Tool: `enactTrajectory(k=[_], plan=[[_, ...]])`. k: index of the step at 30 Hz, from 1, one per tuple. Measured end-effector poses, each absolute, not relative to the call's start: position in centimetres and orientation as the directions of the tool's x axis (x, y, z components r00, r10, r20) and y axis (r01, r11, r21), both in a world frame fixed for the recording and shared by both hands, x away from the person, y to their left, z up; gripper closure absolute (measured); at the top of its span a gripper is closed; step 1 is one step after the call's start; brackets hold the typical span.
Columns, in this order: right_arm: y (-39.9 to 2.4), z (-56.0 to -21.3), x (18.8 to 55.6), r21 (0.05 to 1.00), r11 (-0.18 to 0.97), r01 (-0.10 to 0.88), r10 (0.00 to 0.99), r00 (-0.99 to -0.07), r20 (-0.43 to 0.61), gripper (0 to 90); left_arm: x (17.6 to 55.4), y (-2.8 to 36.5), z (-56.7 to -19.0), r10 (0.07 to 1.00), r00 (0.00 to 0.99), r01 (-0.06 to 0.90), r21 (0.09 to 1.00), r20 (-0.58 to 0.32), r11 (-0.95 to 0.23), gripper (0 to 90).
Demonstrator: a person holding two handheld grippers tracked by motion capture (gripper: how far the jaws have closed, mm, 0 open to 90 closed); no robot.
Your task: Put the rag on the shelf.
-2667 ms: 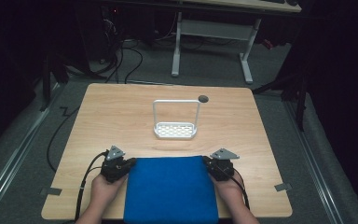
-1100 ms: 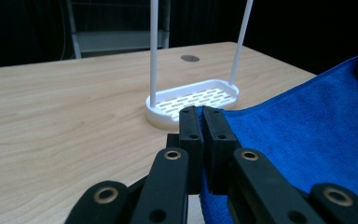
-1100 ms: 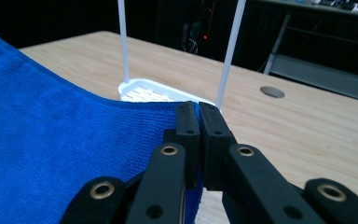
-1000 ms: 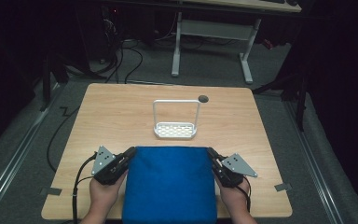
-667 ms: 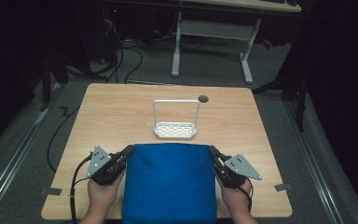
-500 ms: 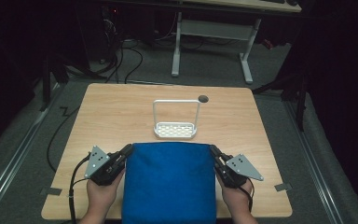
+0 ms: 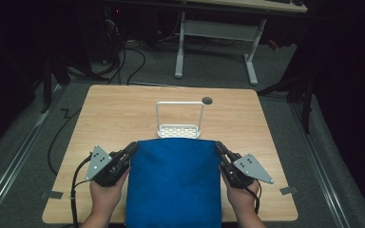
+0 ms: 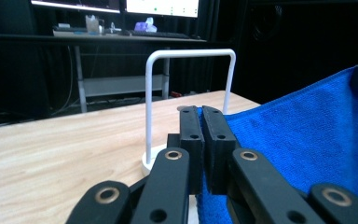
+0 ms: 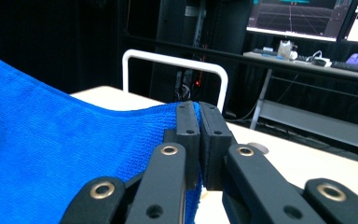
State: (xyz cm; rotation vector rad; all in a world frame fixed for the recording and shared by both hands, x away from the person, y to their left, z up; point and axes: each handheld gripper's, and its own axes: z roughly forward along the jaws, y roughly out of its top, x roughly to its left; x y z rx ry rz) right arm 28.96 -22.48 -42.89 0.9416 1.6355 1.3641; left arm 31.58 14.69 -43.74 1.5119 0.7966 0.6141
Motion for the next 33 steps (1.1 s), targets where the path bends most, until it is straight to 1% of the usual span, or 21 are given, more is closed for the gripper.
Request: enactTrajectory(k=[4, 14, 24, 33], plan=[[-22.6, -42.0, 29.2, 0.991, 0.127, 0.031, 0.906, -0.411, -0.103, 88.6, 31.9, 14.7, -42.9, 0.786, 0.614, 0.112, 0.994, -0.075, 0.007, 87.9], [-23.2, -39.5, 30.1, 0.996, 0.087, -0.036, 0.914, -0.393, -0.095, 88.6, 33.2, 14.4, -39.5, 0.798, 0.601, 0.042, 0.999, -0.032, 0.009, 88.1], [-24.0, -37.1, 31.3, 0.995, 0.062, -0.078, 0.924, -0.372, -0.087, 88.7, 34.7, 13.8, -36.2, 0.802, 0.597, -0.026, 1.0, 0.007, 0.01, 88.2], [-24.4, -35.6, 33.0, 0.994, 0.056, -0.093, 0.932, -0.353, -0.085, 88.8, 36.2, 13.6, -35.0, 0.814, 0.581, -0.044, 0.999, 0.024, 0.002, 88.2]])
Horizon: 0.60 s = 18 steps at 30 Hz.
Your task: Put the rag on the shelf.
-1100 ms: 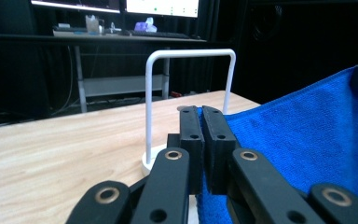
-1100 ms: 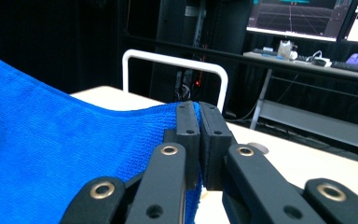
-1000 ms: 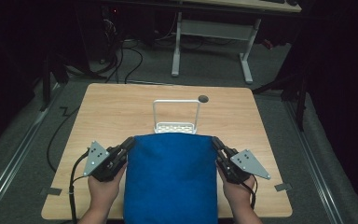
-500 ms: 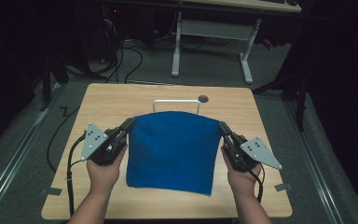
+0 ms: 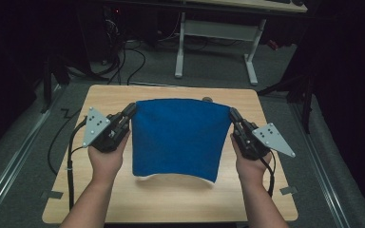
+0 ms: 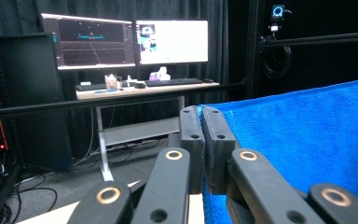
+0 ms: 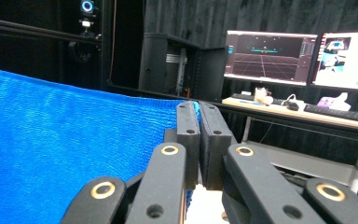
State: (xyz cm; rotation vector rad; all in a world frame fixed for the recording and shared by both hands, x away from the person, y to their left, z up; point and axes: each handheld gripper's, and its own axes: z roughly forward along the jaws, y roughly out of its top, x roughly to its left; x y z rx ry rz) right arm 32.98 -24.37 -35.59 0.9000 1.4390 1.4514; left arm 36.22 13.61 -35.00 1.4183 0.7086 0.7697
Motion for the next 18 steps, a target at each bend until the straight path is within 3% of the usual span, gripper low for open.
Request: enactTrajectory(k=[13, 18], plan=[[-24.5, -34.2, 36.5, 0.995, 0.053, -0.08, 0.94, -0.333, -0.076, 88.9, 40.6, 13.7, -34.0, 0.826, 0.564, -0.017, 1.0, 0.003, 0.008, 88.5], [-24.8, -33.6, 39.2, 0.997, 0.037, -0.071, 0.946, -0.319, -0.058, 88.9, 42.8, 13.3, -33.6, 0.835, 0.55, -0.024, 0.999, 0.033, -0.024, 88.4]])
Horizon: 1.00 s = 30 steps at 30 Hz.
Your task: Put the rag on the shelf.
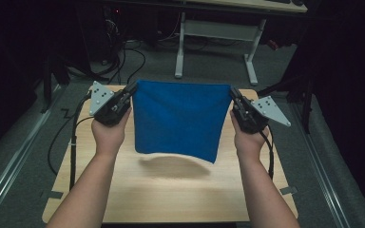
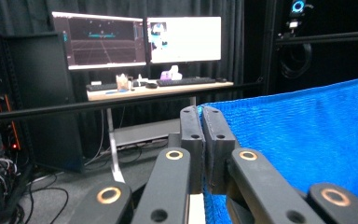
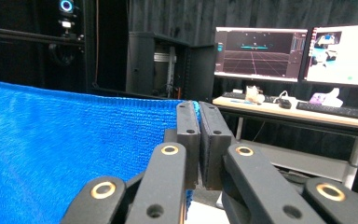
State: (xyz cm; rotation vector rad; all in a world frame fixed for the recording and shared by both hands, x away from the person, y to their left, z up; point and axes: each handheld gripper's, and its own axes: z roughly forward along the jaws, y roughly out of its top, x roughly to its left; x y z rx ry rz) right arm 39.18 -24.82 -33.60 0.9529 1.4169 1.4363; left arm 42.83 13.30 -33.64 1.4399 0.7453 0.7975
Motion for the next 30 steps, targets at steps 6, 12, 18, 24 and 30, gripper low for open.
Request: enactTrajectory(k=[6, 12, 18, 24, 30], plan=[[-24.8, -33.4, 41.5, 0.998, 0.036, -0.049, 0.949, -0.311, -0.05, 89.0, 44.7, 13.3, -33.6, 0.845, 0.534, -0.015, 0.999, 0.032, -0.029, 88.4], [-24.2, -33.0, 44.9, 0.997, 0.072, -0.023, 0.951, -0.301, -0.076, 89.1, 47.2, 13.4, -33.6, 0.86, 0.509, -0.003, 0.999, 0.031, -0.034, 88.4], [-24.1, -32.7, 47.0, 0.995, 0.098, -0.002, 0.953, -0.288, -0.095, 89.2, 49.9, 13.1, -34.2, 0.866, 0.501, 0.042, 0.999, 0.008, -0.034, 88.4], [-24.6, -33.1, 49.2, 0.991, 0.125, 0.04, 0.959, -0.261, -0.111, 89.2, 52.4, 12.4, -35.0, 0.86, 0.509, 0.076, 0.995, 0.012, -0.059, 88.2], [-24.9, -34.5, 50.8, 0.984, 0.143, 0.102, 0.96, -0.258, -0.113, 89.1, 53.8, 12.0, -36.7, 0.857, 0.515, 0.153, 0.985, -0.014, -0.076, 87.8]])
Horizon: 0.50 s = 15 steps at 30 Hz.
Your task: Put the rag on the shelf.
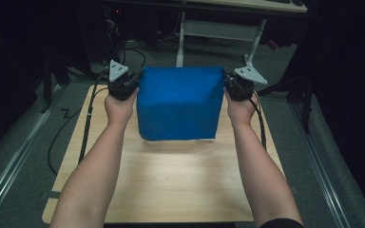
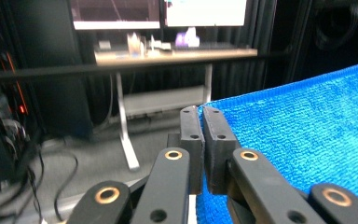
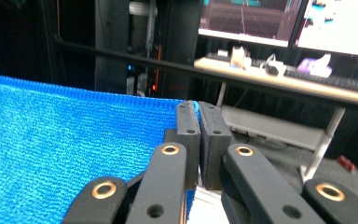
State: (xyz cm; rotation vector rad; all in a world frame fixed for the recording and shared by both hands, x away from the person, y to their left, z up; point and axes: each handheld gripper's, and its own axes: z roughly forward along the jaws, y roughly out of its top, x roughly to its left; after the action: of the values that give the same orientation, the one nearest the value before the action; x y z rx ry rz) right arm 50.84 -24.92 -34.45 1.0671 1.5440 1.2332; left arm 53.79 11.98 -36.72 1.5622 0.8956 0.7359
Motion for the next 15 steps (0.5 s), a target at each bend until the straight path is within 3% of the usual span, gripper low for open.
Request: enactTrajectory(k=[7, 10, 15], plan=[[-24.8, -37.8, 52.2, 0.968, 0.153, 0.196, 0.957, -0.275, -0.096, 89.1, 54.7, 12.1, -39.7, 0.854, 0.518, 0.239, 0.966, -0.037, -0.103, 88.0], [-24.9, -38.6, 52.3, 0.962, 0.169, 0.213, 0.953, -0.283, -0.105, 89.1, 54.6, 12.0, -40.7, 0.847, 0.531, 0.26, 0.955, -0.02, -0.141, 88.0], [-24.7, -40.6, 51.4, 0.96, 0.163, 0.228, 0.947, -0.308, -0.088, 89.1, 53.8, 12.6, -42.8, 0.842, 0.534, 0.31, 0.943, -0.069, -0.119, 88.0]])
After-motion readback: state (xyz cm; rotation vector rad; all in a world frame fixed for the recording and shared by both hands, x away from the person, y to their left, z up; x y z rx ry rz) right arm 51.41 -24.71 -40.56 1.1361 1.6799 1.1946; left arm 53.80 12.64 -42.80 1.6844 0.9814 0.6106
